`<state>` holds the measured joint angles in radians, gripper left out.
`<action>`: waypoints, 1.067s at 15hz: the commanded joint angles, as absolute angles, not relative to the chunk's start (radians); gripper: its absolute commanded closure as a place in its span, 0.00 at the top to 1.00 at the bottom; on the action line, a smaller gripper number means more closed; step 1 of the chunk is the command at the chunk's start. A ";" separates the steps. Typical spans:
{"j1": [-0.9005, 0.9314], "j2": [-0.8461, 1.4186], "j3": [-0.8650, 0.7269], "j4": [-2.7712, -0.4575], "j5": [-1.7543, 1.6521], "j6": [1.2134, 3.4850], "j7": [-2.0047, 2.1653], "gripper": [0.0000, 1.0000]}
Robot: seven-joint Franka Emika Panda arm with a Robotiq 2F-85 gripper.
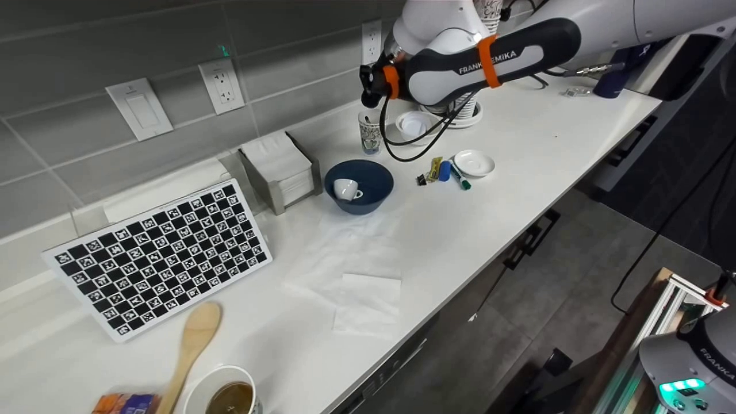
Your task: Put the black object in the cup
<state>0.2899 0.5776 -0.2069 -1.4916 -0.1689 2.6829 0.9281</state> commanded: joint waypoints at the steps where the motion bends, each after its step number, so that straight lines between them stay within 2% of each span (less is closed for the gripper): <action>1: 0.302 0.625 -0.233 -1.398 -0.196 2.601 0.972 0.49; 6: 0.279 0.608 -0.207 -1.384 -0.177 2.534 0.954 0.81; 7: 0.282 0.590 -0.216 -1.396 -0.184 2.527 0.968 0.90; 9: 0.305 0.508 -0.264 -1.475 -0.234 2.476 1.012 1.00; 11: 0.309 0.429 -0.310 -1.549 -0.316 2.380 1.046 1.00; 16: 0.178 0.287 -0.271 -1.757 -0.369 2.168 0.976 1.00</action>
<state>0.2373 0.3902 -0.3107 -1.5861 -0.3382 2.2332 0.9954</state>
